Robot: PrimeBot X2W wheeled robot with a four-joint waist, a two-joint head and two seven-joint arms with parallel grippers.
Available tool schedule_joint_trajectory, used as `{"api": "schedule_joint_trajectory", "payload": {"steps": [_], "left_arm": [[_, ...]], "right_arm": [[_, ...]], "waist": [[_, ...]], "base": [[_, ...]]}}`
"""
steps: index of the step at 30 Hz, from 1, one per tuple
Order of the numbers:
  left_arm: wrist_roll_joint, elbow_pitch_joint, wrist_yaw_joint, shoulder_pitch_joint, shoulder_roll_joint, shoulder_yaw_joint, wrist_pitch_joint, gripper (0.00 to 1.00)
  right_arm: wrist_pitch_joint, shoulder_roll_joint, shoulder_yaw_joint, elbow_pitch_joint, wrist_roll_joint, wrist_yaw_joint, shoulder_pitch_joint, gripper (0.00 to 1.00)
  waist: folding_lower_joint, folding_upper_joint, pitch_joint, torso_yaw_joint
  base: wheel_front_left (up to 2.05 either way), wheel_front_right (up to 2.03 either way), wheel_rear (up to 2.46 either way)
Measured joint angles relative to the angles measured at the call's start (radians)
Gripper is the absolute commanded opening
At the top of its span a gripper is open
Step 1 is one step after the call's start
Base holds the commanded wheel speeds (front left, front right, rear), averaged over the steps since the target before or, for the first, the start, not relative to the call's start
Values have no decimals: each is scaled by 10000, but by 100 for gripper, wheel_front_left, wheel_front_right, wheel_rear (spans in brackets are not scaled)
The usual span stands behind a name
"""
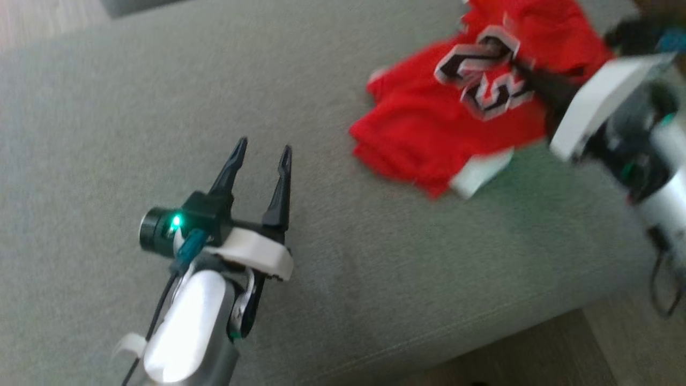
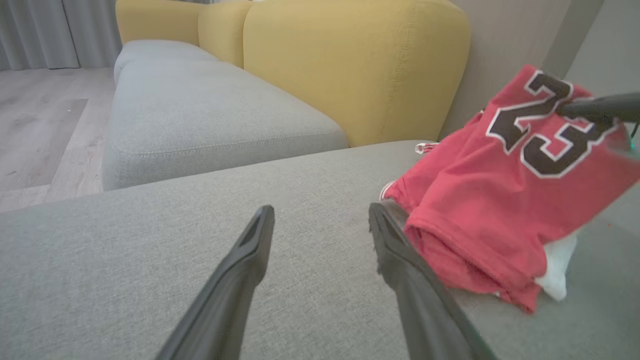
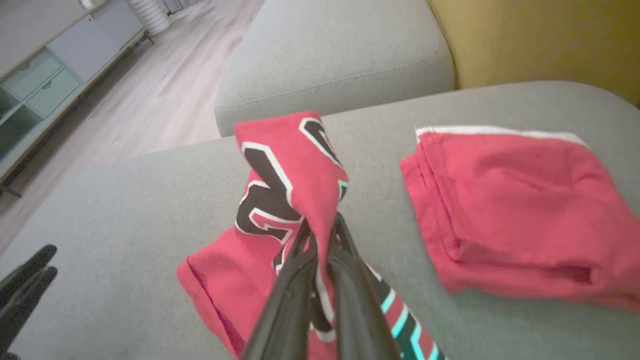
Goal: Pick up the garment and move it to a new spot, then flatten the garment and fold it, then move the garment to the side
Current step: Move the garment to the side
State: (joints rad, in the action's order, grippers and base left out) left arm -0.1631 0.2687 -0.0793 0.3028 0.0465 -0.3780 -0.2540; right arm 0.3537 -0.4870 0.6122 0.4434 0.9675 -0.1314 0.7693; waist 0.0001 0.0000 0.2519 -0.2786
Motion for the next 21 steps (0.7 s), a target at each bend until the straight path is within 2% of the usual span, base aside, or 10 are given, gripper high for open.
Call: {"api": "schedule_joint_trajectory", "payload": {"steps": [6, 8, 12, 15, 21], "left_arm": [[188, 125, -123, 734, 2, -268, 0, 100], [222, 146, -198, 943, -4, -318, 0, 100], [374, 178, -280, 1072, 2, -332, 0, 100], [385, 182, -360, 1239, 2, -364, 0, 100], [474, 161, -395, 1413, 4, -437, 0, 100]], "right_arm": [[-201, -918, 861, 635, 966, 0, 1662, 0], [-330, -1501, 1060, 1298, 1267, 0, 2339, 0], [-650, -2197, 1229, 2190, 1327, 0, 3143, 0], [-690, -2510, 1300, 2976, 1448, 0, 3561, 0], [-631, -2589, 1592, 4105, 1367, 0, 3932, 0]], "waist": [[1, 0, 928, 526], [2, 0, 1381, 766], [1, 0, 1918, 1012], [1, 0, 2259, 1127], [1, 0, 2649, 1187]], "base": [[0, 0, 0], [0, 0, 0], [0, 0, 0], [0, 0, 0], [0, 0, 0]]}}
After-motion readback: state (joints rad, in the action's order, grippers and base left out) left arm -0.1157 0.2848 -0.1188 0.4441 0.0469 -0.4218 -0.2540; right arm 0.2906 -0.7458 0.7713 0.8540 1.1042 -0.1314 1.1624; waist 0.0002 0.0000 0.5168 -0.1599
